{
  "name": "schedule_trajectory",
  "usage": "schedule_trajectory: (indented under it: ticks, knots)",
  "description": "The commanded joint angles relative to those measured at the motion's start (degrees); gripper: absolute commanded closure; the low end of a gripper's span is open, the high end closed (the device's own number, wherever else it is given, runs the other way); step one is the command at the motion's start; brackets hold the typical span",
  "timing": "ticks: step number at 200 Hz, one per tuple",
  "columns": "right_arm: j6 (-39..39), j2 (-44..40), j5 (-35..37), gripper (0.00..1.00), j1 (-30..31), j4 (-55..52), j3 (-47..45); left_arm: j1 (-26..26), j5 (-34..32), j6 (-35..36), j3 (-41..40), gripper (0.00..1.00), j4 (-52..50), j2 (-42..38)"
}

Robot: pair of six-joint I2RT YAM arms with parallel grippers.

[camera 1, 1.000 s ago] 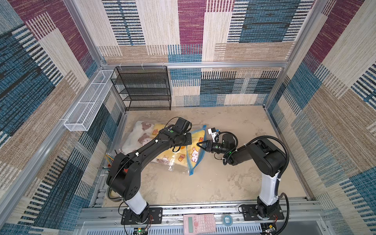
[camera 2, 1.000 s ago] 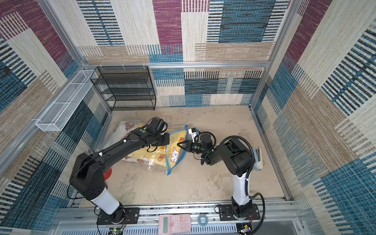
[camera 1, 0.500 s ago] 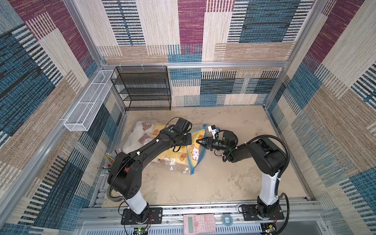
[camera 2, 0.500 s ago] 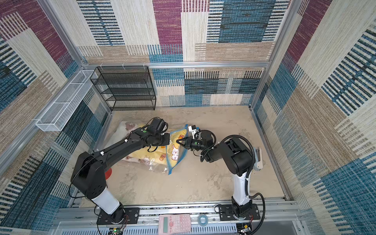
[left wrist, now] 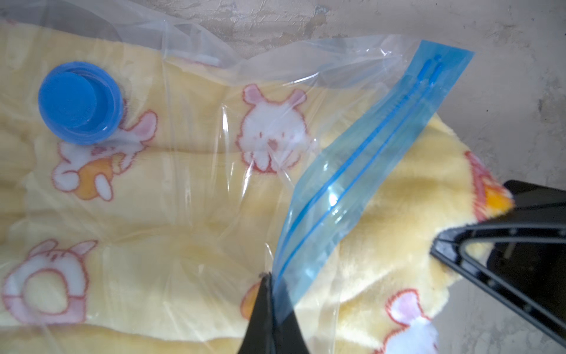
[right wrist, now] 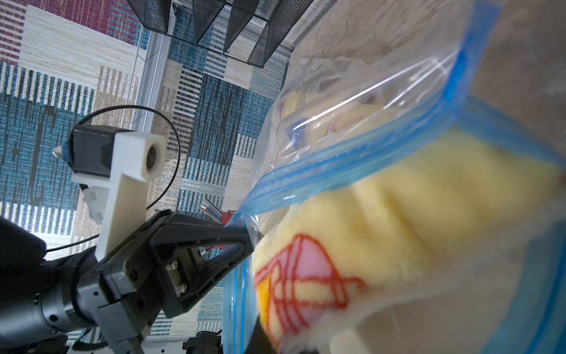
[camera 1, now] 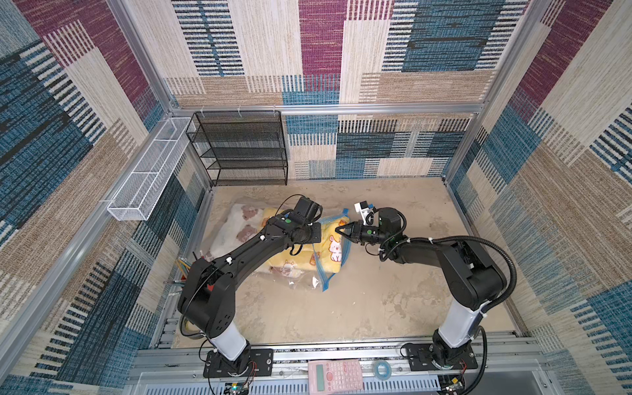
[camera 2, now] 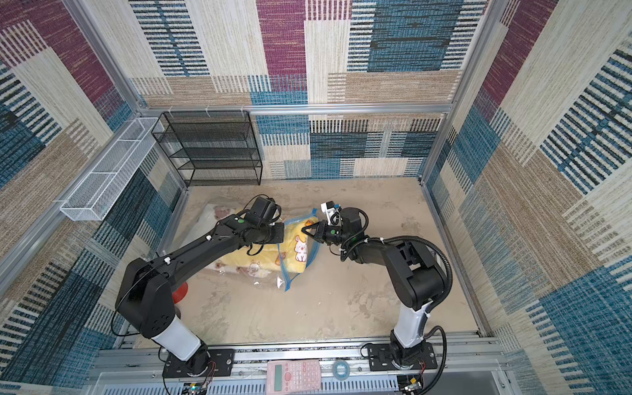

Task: Take the blanket out of the vacuum bag
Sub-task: Take out the blanket from the vacuum bag.

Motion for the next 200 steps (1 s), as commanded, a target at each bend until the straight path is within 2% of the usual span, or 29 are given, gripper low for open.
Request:
schedule_trajectory:
  ticks: [1,59,123,136,154,175,192,200]
  knots:
    - [-5.3,-1.5,2.2,1.00,-0.2,-6.6,1.7,0.1,-2.0,1.4,0.2,1.00,-0.5,-0.7]
    - [-16.1,-6.5,5.0,1.00,-0.2,-18.2,4.1,0.1,-2.3,1.3,0.1,1.00,-0.4,-1.2]
    - [-19.3,-7.8,7.9,1.00,-0.2,-20.8,2.4,0.1,-2.4,0.8,0.4,1.00,-1.1,-1.0]
    - [-20.5,-8.3,5.5,1.00,-0.1,-19.7,2.3,0.1,-2.3,0.9,0.4,1.00,-1.1,-0.9]
    - [-20.1,-9.0,-2.8,1.00,0.0,-16.4,1.9,0.1,-2.2,0.9,0.5,1.00,-1.0,-0.9]
    - [-20.5,-10.2,-4.1,1.00,0.4,-16.4,1.6,0.1,-2.2,0.8,0.5,1.00,-1.0,-1.0]
    - [-21.3,-11.2,-2.0,1.00,0.3,-17.4,1.1,0.1,-2.2,0.9,0.5,1.00,-1.1,-0.9]
    - [-22.3,-11.8,2.2,1.00,0.4,-19.6,1.1,0.1,-2.2,0.8,0.5,1.00,-1.0,-0.9]
